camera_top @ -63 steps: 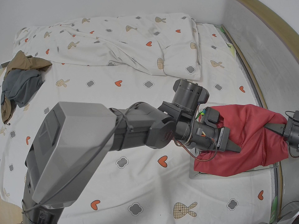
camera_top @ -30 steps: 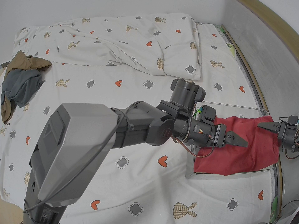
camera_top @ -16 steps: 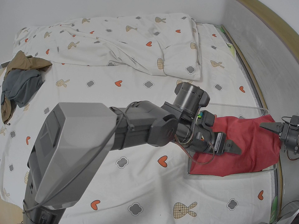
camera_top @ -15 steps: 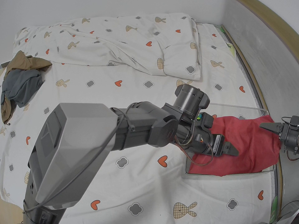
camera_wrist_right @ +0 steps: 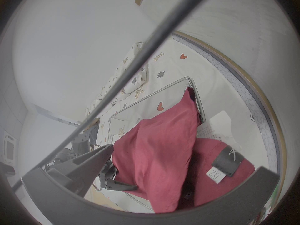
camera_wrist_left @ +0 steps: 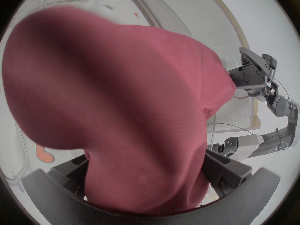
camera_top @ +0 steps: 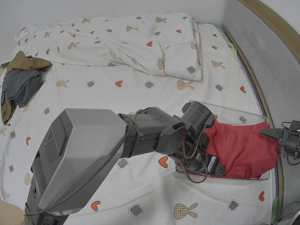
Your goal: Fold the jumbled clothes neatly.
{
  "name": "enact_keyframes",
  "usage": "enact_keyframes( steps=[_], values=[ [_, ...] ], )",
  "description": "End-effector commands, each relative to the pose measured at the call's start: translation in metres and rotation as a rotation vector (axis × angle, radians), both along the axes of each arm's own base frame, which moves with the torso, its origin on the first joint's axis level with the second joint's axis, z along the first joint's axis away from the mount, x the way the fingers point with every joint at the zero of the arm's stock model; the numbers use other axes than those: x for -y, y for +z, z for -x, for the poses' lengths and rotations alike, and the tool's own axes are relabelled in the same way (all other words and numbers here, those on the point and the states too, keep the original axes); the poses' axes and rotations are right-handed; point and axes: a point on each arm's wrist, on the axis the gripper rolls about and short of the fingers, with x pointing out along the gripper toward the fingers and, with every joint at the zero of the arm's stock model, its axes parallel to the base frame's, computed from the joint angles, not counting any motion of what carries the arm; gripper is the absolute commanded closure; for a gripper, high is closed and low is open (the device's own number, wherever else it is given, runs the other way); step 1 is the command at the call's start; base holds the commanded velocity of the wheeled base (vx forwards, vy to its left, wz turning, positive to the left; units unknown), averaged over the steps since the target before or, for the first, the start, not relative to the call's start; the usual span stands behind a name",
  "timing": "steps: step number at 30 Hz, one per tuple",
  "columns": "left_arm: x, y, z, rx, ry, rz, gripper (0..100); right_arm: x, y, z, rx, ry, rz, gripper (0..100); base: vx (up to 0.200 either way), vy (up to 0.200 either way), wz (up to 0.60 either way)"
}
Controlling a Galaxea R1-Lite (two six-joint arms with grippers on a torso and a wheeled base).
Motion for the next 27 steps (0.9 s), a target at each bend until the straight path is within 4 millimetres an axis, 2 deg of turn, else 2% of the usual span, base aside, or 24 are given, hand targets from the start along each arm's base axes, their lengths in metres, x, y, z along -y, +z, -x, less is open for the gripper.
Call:
enact_keyframes(
  steps=[1,14,24,26,27],
  values=[
    [-0.001,0.0,0.002,-0.011,-0.001,-0.012,0,-0.001,-0.004,0.001,-0.008,0.007,0.008,0,0.0,0.0,0.0],
    [-0.025,0.04,-0.003,0.028,0.038,0.029,0,-0.006,-0.01,0.004,-0.024,0.043,0.016,0,0.0,0.0,0.0],
    [-0.037,0.075,0.006,0.067,0.039,0.075,0,-0.018,-0.015,0.006,-0.042,0.11,0.013,0,0.0,0.0,0.0],
    [-0.037,0.075,0.006,0.067,0.039,0.075,0,-0.018,-0.015,0.006,-0.042,0.11,0.013,0,0.0,0.0,0.0],
    [-0.043,0.086,0.013,0.069,0.035,0.073,0,-0.018,-0.016,0.007,-0.049,0.112,0.012,0,0.0,0.0,0.0]
  ],
)
